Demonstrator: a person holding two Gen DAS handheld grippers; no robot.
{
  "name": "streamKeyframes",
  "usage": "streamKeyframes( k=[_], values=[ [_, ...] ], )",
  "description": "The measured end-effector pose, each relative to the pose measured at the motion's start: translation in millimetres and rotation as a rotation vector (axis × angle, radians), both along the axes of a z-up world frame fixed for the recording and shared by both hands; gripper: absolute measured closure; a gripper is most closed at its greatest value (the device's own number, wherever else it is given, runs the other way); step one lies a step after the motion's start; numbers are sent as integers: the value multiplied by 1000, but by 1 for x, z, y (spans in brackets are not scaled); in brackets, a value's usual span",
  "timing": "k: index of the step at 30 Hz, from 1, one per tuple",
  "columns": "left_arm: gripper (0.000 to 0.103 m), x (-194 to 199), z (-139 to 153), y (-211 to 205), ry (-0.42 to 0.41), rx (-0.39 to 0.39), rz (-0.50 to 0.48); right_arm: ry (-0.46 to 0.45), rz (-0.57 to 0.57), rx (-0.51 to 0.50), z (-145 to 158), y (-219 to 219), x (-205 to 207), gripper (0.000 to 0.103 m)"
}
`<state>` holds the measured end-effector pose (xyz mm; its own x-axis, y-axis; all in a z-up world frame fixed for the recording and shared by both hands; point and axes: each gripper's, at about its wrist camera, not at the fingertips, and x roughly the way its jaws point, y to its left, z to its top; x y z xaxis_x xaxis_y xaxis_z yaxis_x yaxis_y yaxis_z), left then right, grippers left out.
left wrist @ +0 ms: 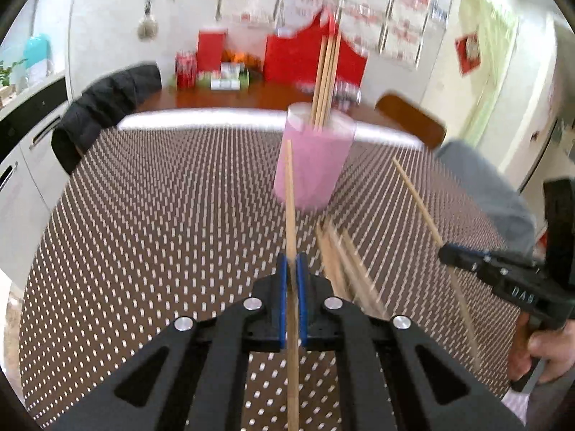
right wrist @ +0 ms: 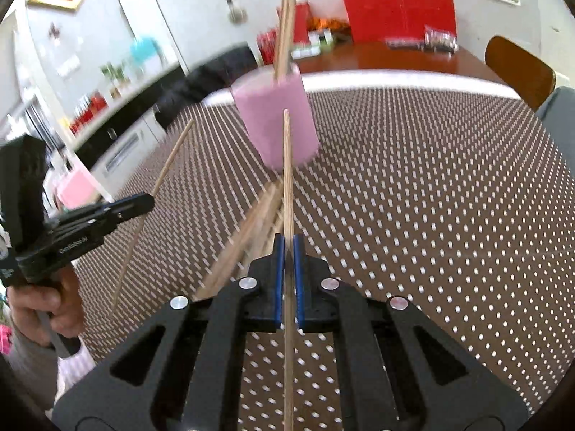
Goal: Organize utensils
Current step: 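Lift both held chopsticks up over the pink cup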
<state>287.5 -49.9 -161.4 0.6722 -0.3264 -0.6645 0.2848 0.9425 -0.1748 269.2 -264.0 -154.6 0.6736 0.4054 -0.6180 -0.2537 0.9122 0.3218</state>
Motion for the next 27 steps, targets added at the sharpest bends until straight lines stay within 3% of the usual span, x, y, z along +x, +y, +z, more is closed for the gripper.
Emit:
streamKeyframes(
  k=[8, 14, 21, 27],
  values=[
    [98, -4, 47, 3, -198, -83, -5, -193, -26, 90, 50, 5, -1, 98],
    [98, -2, 88, -3, -350, -161, -9, -313, -30, 118, 83, 15, 27, 98],
    [98, 26, 135, -14, -534, -241, -9, -438, -46, 133, 127, 23, 62, 97],
    [98, 62, 156, -30, -646, -288, -6, -489, -89, 159, 144, 21, 106, 97]
  ],
)
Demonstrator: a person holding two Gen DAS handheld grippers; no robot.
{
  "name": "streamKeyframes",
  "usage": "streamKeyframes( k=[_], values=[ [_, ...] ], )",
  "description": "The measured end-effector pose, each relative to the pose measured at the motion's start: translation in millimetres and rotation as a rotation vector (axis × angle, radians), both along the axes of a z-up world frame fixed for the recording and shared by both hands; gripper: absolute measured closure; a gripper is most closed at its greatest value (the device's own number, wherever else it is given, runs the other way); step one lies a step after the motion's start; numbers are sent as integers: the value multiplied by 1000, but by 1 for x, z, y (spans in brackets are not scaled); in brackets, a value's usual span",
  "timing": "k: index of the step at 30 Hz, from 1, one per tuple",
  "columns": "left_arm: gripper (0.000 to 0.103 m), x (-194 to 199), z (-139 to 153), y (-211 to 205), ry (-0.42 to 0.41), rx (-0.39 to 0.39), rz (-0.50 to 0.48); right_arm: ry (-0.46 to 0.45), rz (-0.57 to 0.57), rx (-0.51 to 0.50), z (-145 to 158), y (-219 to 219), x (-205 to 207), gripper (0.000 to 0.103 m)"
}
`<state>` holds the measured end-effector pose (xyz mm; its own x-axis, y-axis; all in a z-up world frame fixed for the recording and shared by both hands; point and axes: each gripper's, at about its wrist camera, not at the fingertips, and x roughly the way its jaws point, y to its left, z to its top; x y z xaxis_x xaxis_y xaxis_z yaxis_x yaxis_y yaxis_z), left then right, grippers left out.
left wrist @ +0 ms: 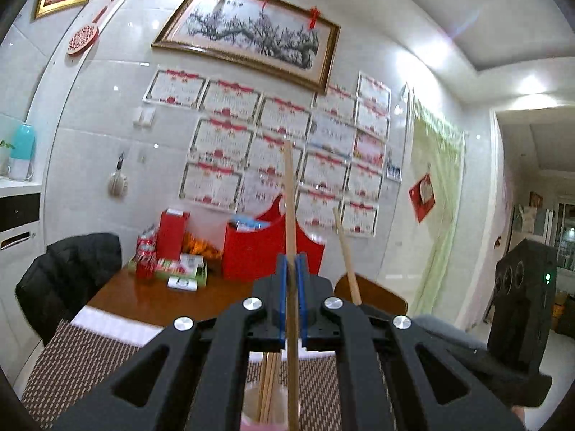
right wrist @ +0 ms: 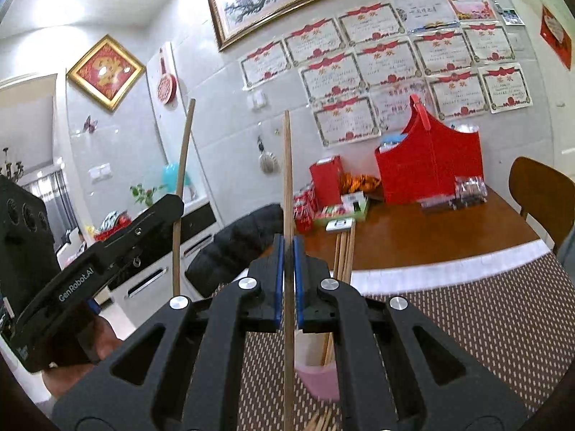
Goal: Organize utensils
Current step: 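Lift both held chopsticks up over the pink cup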
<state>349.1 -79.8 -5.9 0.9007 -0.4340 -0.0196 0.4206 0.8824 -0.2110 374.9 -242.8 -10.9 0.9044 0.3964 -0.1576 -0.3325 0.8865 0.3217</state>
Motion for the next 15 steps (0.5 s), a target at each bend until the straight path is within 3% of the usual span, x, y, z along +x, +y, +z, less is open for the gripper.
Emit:
streamKeyframes(
  k=[6, 15],
  values=[
    [98, 48, -6, -16, -35, -24, -17, -28, -45, 53, -3, -3, 40, 97],
    [98, 93, -68, -23, 52, -6, -8, -24, -74, 87, -38, 0, 80, 97]
  ],
)
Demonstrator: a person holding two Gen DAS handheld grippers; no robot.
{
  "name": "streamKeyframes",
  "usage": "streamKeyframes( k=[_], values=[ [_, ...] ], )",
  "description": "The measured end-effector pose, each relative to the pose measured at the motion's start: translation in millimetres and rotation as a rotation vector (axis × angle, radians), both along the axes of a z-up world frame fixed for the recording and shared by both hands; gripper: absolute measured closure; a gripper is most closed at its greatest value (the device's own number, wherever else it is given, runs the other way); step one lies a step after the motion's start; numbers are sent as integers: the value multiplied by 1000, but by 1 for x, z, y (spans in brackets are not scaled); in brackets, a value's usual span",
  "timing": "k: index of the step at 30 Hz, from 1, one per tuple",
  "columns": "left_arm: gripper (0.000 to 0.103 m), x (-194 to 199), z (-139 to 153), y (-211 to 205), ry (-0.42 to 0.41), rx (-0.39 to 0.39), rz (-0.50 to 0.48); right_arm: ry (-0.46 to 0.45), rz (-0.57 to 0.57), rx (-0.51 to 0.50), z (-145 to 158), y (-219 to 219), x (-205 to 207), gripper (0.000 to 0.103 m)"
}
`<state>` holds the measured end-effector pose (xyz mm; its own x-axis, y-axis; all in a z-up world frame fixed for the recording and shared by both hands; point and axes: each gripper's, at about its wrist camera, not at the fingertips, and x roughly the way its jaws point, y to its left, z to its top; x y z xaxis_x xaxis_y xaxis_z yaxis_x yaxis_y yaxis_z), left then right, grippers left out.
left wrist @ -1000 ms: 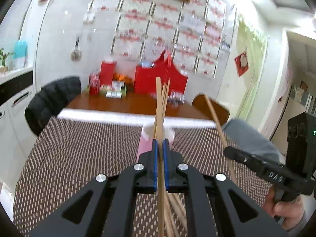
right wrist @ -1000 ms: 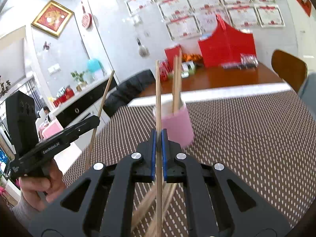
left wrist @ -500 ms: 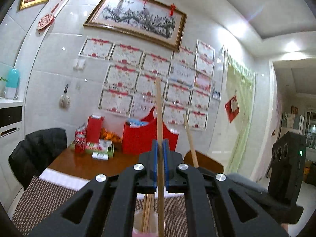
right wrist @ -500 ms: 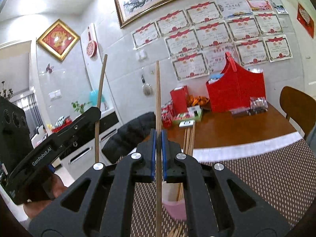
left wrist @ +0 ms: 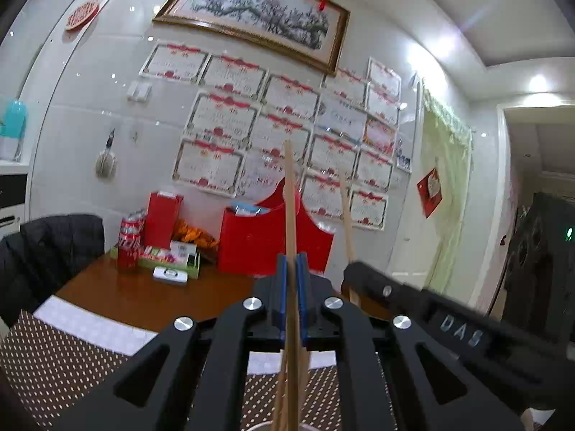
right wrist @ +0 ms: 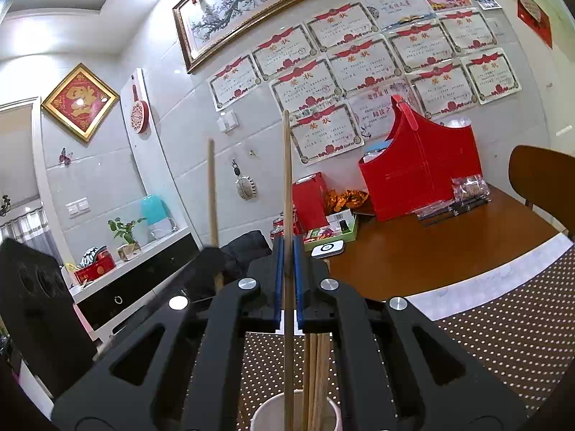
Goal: Organize utensils
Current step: 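Lift both held chopsticks up over the pink cup, then drop both chopsticks into the pink cup by opening both tools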
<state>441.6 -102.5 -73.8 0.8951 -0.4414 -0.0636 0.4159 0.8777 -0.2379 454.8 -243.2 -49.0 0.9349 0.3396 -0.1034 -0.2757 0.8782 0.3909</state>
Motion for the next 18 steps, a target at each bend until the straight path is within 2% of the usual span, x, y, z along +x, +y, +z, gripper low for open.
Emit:
streamKeyframes(
  k=[6, 18],
  values=[
    [98, 10, -23, 5, 27, -3, 18, 9, -10, -2, -18, 4, 7, 97],
    [98, 10, -42, 4, 37, 14, 16, -3, -27, -46, -29, 13, 2, 96]
  ],
)
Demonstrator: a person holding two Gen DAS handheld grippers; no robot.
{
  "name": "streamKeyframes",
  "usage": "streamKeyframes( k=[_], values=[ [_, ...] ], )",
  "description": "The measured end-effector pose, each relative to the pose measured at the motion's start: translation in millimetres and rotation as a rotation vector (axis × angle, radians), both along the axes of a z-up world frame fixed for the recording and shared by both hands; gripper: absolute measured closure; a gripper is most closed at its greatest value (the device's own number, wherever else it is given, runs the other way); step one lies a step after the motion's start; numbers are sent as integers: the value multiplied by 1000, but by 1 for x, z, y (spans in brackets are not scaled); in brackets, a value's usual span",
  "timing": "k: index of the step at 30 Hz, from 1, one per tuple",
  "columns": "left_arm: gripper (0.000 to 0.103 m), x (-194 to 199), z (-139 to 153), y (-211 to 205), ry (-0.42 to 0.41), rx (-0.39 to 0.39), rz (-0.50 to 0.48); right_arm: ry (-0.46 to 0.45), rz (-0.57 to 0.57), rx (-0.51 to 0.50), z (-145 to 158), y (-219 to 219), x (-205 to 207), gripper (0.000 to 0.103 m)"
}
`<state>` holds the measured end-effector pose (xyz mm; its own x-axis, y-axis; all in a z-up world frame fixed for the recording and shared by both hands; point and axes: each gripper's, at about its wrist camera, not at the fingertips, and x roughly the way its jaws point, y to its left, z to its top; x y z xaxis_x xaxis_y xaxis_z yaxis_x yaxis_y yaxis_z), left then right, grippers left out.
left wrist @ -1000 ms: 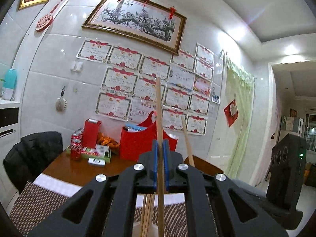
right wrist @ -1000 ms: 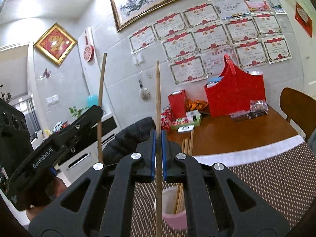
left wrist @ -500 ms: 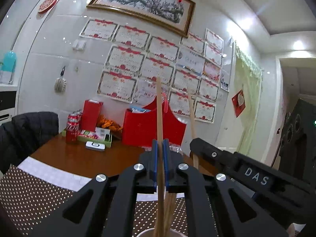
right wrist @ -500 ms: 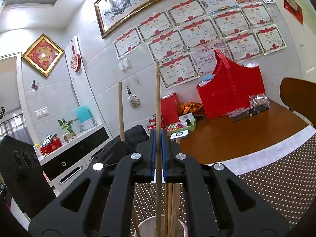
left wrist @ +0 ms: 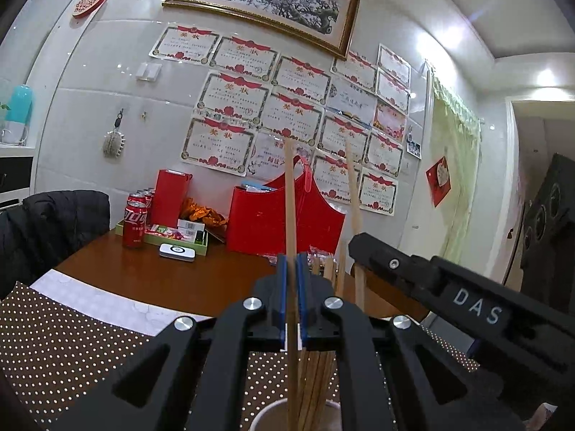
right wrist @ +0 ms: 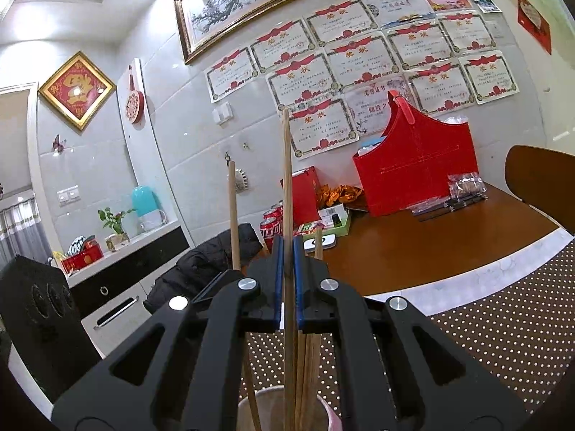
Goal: Organize utensils
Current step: 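Drop both chopsticks into the pink cup by opening both tools, then move both open tools back down to the chopstick pile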
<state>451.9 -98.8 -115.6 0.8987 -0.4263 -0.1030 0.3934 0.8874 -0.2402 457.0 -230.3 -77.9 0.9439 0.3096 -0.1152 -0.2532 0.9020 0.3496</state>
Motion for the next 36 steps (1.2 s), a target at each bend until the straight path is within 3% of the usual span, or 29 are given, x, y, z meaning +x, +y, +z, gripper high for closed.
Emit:
streamKeyframes(
  k=[3, 4, 5, 6, 7, 8, 11, 13, 18, 26, 36],
  values=[
    [97, -3, -2, 1, 9, 19, 5, 22, -5, 11, -5, -4, -3, 94],
    [96, -4, -2, 2, 8, 22, 6, 24, -9, 19, -5, -6, -5, 81],
    [84, -6, -1, 4, 10, 27, 3, 20, -17, 32, -6, -9, -9, 66],
    [59, -8, 1, 4, 10, 29, 4, 10, -28, 44, -5, -12, -13, 25],
    [48, -12, 2, 6, 4, 29, 13, -10, -44, 53, -4, -15, -20, 16],
    [38, -17, 5, 8, -7, 26, 27, -19, -44, 58, -2, -18, -25, 16],
    [28, -28, 15, 13, -20, 34, 28, -26, -42, 68, 6, -25, -37, 14],
    [26, -36, 22, 15, -32, 38, 35, -32, -46, 71, 10, -30, -44, 6],
    [16, -65, 47, 19, -54, 86, 66, 7, -67, 64, 27, -42, -65, 6],
    [14, -110, 67, 20, 5, 205, 113, 54, -94, 5, 42, -50, -107, 6],
    [14, -164, 55, 37, 172, 319, 159, 235, -83, -77, 32, -55, -165, 6]
  ],
)
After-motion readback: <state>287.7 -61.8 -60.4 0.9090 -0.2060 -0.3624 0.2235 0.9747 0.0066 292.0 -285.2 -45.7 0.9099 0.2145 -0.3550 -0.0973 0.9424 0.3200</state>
